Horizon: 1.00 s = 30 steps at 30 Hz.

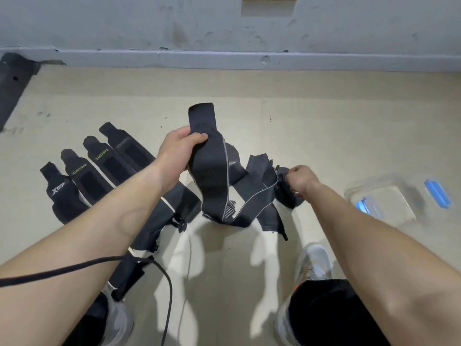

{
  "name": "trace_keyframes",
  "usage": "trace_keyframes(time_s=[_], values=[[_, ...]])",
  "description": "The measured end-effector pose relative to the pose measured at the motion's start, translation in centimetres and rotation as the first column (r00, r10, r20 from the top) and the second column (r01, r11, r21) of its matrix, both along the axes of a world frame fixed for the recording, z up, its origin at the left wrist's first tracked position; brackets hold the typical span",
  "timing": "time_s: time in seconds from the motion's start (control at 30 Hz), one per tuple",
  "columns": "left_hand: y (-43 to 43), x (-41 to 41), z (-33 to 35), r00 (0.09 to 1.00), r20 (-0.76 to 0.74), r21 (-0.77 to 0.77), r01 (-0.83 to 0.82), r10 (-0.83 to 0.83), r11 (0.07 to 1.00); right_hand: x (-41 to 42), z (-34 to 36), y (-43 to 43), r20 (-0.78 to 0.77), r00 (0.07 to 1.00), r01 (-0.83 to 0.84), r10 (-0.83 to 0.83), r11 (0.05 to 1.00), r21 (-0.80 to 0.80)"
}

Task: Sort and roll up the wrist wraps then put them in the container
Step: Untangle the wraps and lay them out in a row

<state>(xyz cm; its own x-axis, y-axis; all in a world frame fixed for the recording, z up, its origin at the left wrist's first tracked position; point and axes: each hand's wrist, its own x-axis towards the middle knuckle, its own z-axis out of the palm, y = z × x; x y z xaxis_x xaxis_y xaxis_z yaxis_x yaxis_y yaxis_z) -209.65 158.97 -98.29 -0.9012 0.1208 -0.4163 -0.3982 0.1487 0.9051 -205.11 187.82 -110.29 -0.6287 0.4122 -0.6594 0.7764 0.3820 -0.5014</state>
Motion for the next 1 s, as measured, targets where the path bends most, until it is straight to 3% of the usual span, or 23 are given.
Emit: trace_keyframes(time_s=[0.37, 0.5, 0.6, 0.73, 1.0], values=[[-0.1, -2.6, -9.0, 0.968, 0.231, -0.091, -0.074, 0.093, 0.993, -4.6, -10.5, -1.1, -0.056, 0.998, -0.033, 0.037, 0.997, 0.067], [-0.5, -2.9, -9.8, 0.957, 0.261, -0.118, -0.096, 0.124, 0.988, -5.2, -10.8, -0.7, -0.052, 0.993, 0.101, -0.102, 0.995, -0.011], [-0.8, -3.3, -8.8, 0.962, 0.245, -0.094, -0.103, 0.124, 0.990, -4.8, -7.9, -0.3, -0.073, 0.967, 0.207, -0.245, 0.919, -0.335], [-1.0, -3.8, -5.5, 0.974, 0.197, -0.063, -0.101, 0.112, 0.993, -4.6, -1.8, 0.0, -0.082, 0.969, 0.138, -0.231, 0.790, -0.597], [-2.3, -2.0, 6.3, 0.995, 0.040, -0.043, 0.090, -0.088, 0.995, -4.1, 14.6, -3.4, -0.398, 0.917, -0.240, -0.021, 0.768, -0.594]])
